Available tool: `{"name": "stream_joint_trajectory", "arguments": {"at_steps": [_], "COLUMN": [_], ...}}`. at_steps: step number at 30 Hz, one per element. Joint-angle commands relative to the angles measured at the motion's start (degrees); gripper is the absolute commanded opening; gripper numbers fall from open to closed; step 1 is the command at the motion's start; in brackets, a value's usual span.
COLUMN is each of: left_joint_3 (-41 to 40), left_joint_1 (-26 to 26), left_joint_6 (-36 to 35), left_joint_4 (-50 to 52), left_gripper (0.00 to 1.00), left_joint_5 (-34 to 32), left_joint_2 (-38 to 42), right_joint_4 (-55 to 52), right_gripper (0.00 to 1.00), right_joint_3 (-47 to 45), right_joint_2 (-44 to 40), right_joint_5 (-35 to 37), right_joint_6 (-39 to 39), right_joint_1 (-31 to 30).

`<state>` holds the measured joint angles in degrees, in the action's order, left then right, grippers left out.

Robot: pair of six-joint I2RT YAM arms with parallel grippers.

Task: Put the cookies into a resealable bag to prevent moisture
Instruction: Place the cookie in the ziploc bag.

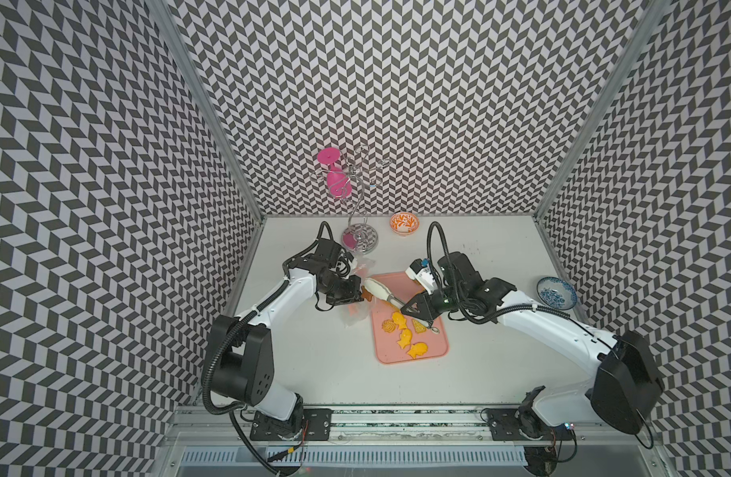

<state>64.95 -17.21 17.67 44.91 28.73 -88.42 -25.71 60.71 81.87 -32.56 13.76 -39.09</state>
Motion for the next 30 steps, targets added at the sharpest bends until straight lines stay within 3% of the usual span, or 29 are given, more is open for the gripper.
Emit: {"name": "stream_joint_trajectory", "arguments": {"at_steps": [1, 11, 23, 30], "left_joint_3": [2.03, 2.58, 1.24, 0.88], "left_joint_1": [-0.75, -0.63, -0.78, -0.72], "left_joint_6": [0.78, 0.89, 1.93, 1.84], "left_joint_4": [0.44, 2.1, -0.09, 0.36], "left_gripper": [0.0, 0.0, 0.0, 0.0], "left_joint_5": [1.36, -3.34, -0.08, -1.17], "left_joint_2": [2.36, 3.26, 3.64, 3.96], "right_joint_4": [-1.08, -5.0, 1.29, -1.43], "right_gripper": [0.08, 0.09, 0.29, 0.37], "right_joint_3": [1.59, 3.19, 4.14, 4.62], "right_joint_2": [0.78, 0.51, -1.6, -4.06], "right_joint_5": [2.95, 5.6, -1.0, 1.25], "right_joint_6": [-2.5, -4.7, -0.25, -1.63], "right_joint_1": [-0.69, -0.61, -0.46, 1.02]}}
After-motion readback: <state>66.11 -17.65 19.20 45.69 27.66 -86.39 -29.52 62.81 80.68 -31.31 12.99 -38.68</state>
